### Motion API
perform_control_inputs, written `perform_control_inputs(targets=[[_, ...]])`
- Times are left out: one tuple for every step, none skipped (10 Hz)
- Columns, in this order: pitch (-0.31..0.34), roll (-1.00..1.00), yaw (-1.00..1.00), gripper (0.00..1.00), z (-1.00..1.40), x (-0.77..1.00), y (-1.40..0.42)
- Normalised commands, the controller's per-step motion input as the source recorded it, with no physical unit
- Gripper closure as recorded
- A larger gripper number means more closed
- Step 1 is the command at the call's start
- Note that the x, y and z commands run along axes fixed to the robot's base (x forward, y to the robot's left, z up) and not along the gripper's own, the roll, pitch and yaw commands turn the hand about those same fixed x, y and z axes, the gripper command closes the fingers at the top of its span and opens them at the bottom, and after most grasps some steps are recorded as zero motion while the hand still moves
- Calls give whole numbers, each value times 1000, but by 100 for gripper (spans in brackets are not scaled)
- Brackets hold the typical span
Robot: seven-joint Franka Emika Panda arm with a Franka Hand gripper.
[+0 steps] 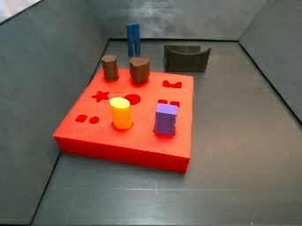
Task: Pick up the square-circle object. Move up. Rotate the square-circle object. Move to above the board. Insert the square-circle object.
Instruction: Pick up the square-circle object.
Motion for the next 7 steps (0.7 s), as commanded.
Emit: perform_control_inputs(targets=[[-97, 0, 637, 0, -231, -71, 297], [-176, 71, 863, 0, -411, -77, 211], [-197, 127, 857, 0, -506, -106, 160], [-163, 151, 826, 0, -486, -209, 129], [-184, 123, 757, 0, -434, -266, 89], [-103, 57, 297, 0, -263, -120, 206], [-6, 47, 114, 0, -200, -71, 237]])
